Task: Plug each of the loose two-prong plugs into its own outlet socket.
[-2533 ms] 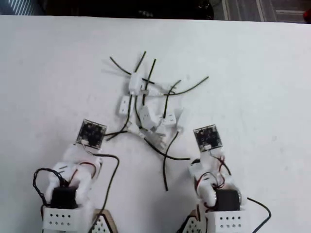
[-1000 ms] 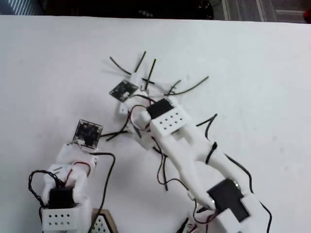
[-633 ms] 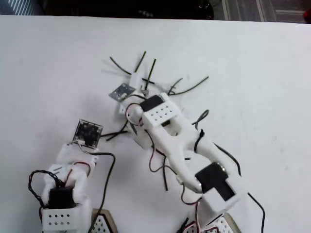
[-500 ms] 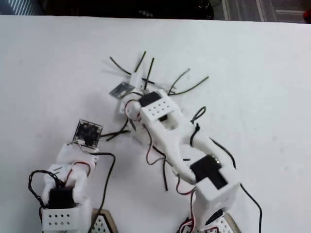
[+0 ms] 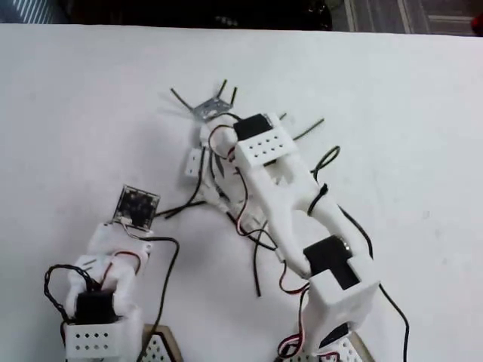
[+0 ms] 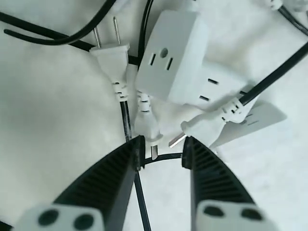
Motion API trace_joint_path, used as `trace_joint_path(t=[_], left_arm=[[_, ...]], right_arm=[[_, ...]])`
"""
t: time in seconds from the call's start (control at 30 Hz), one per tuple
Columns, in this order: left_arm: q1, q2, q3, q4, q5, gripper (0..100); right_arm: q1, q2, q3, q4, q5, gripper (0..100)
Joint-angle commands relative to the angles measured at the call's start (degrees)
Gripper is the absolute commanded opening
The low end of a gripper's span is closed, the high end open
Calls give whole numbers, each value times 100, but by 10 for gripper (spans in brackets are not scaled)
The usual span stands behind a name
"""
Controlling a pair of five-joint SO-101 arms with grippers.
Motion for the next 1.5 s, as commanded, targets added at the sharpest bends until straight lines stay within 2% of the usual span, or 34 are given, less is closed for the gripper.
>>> trace_joint_path(t=[0.0, 0.17, 0.5, 0.63, 0.7, 0.87, 1.0, 1.27, 1.37, 1.47], left_arm=[[-22, -57, -88, -26, -53, 28], [-22, -57, -88, -26, -53, 28], [-22, -57, -88, -26, -53, 28], [-22, -57, -88, -26, -53, 28], [-22, -57, -88, -26, -53, 28], [-13, -57, -79, -26, -53, 28], [-13, -57, -79, -26, -53, 28], [-13, -57, -79, -26, -53, 28], [-13, -57, -79, -26, -53, 28], [-13, -57, -79, -26, -53, 28]], right_arm=[[215, -321, -211, -66, -53, 154], [611, -75, -211, -426, -325, 149], [629, 884, -246, -752, -422, 148], [629, 971, -246, -752, -422, 68], [637, 884, -246, -743, -387, 19], [760, 251, -237, -338, -378, 18], [1130, -347, -211, 75, -343, 18], [2492, -884, -193, 769, 738, 18], [2914, -892, 176, 673, 1213, 18], [3011, -945, 1046, 242, 1758, 18]])
